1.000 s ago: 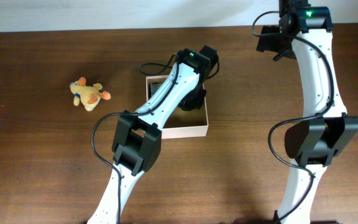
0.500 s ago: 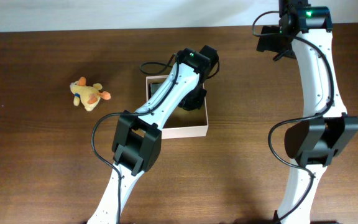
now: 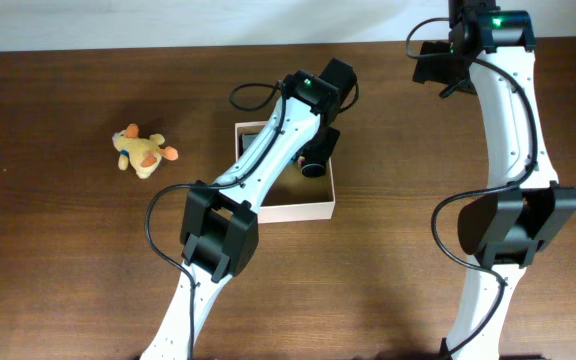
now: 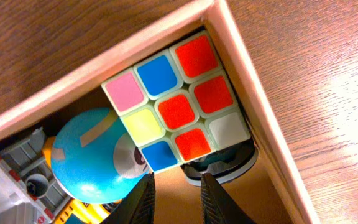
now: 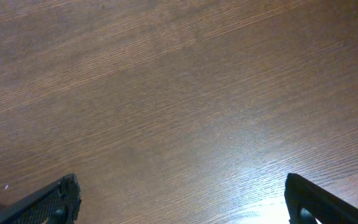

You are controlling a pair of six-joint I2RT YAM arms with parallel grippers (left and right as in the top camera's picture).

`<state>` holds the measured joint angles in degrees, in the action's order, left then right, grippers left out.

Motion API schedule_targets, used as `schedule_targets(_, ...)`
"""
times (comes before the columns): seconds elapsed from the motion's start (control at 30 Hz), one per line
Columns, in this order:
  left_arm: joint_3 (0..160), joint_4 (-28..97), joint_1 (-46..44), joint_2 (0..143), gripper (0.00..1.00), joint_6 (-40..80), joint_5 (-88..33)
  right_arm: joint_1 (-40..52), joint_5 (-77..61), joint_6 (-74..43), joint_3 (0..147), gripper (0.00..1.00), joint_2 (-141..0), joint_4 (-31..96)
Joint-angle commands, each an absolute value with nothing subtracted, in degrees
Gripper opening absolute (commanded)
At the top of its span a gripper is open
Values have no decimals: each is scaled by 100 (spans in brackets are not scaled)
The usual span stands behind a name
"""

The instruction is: Pack container

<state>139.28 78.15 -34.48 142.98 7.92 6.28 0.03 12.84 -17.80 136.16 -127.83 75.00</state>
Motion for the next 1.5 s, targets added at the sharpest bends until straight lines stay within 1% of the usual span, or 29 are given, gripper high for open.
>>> schedule_targets(0.0, 14031, 7791, -3446, 14365, 27, 655, 692, -8, 1378, -1811, 13592, 99, -12798, 7500)
schedule_targets(0.7, 14055, 7605, -3437, 14361, 25, 659, 692, -8, 1378, -1811, 13592, 99, -12798, 7500)
schedule_targets(0.9, 14733, 7760, -3229, 14269, 25, 690, 694, -8, 1378, -1811, 13592, 99, -12798, 7500)
schedule_targets(1.1, 15815, 8009, -2571, 14237, 26, 993, 849, -8, 1378, -1811, 13592, 99, -12798, 7500)
schedule_targets(1.23, 15922, 8385, -1957, 14237, 27, 1229, 928, -8, 1378, -1811, 13592, 99, -12798, 7500)
schedule_targets(1.47, 15920, 9207, -749, 14239, 27, 2110, 950, -8, 1378, -1811, 13592, 99, -12798, 7500)
